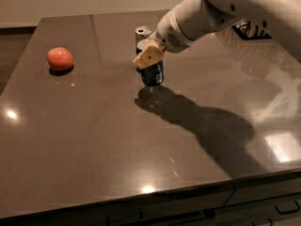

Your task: Move pepsi can near redbull can

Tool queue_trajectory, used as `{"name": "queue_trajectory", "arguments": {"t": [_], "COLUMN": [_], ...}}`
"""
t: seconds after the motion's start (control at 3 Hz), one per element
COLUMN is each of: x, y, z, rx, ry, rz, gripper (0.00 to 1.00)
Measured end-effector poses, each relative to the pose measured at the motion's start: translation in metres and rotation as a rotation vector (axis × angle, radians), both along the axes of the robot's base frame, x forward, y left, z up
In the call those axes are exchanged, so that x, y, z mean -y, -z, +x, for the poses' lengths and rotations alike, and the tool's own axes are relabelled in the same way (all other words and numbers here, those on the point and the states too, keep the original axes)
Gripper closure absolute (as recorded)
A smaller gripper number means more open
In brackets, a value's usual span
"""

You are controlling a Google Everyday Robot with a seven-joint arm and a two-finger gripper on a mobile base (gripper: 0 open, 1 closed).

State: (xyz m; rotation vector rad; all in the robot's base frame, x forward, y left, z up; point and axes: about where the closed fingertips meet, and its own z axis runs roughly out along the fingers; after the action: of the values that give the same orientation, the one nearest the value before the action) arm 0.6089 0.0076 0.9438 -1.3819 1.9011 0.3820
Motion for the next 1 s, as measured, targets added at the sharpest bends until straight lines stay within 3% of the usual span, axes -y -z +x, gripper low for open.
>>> {"name": "queue_trajectory", "arguments": {"t": [0.33,0.67,1.0], "x": [0.017,0.03,0.037], "y": [0.008,0.014,0.016], "z": [0.015,0.025,0.033], "rx": [-0.009,-0.004,0.002], "ry": [0.046,0.083,0.108], "rz": [0.032,0.064,0.097], "gripper": [1.0,0.85,0.62]}}
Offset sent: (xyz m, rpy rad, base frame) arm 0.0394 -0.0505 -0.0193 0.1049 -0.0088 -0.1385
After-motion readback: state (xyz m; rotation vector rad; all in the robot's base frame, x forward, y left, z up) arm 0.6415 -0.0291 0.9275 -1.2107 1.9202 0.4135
